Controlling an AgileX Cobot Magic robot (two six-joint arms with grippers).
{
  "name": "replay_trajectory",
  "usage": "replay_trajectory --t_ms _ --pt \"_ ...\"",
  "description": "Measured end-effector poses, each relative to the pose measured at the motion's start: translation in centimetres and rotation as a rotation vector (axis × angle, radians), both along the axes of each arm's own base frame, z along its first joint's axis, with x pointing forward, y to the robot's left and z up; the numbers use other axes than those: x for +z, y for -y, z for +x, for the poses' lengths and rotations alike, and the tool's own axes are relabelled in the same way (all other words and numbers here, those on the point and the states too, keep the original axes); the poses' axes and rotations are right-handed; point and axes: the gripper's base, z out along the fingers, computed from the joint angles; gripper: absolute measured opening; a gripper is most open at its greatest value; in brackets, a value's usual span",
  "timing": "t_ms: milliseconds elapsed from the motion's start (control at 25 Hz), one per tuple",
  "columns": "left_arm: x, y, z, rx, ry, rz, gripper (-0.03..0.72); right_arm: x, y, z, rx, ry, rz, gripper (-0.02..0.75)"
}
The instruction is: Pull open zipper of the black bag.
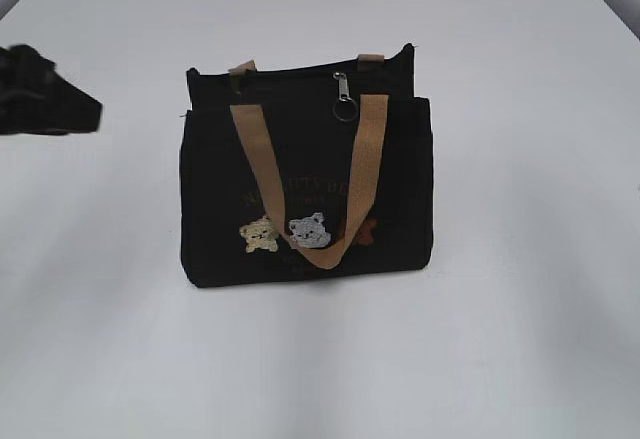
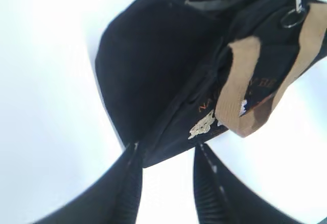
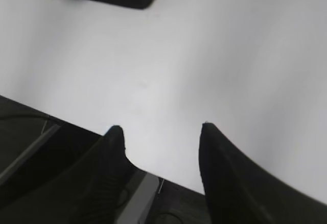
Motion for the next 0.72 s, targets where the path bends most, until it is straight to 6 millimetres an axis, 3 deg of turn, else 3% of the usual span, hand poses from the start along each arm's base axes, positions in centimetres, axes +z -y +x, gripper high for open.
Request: replay_trajectory --t_ms 120,320,520,720 --pt "2.9 -1.5 -3.9 0.046 0.066 0.020 0.256 -0.9 1.1 -4.7 -0.004 0.063 -0.029 0.373" --pt "4.3 -4.2 -11.7 0.090 0.108 0.078 0.256 -2.3 2.4 -11.4 -0.013 0.231 -0.027 0.373" --pt "2.1 -6.4 -18.2 0.097 0.181 0.138 0.246 -4.7 3.1 -15.6 -0.021 0.391 -0.004 0.373" --pt "-0.4 -7.7 -22.5 0.113 0.312 0.118 0.244 -5.1 3.4 -17.7 -0.044 0.561 0.034 0.373"
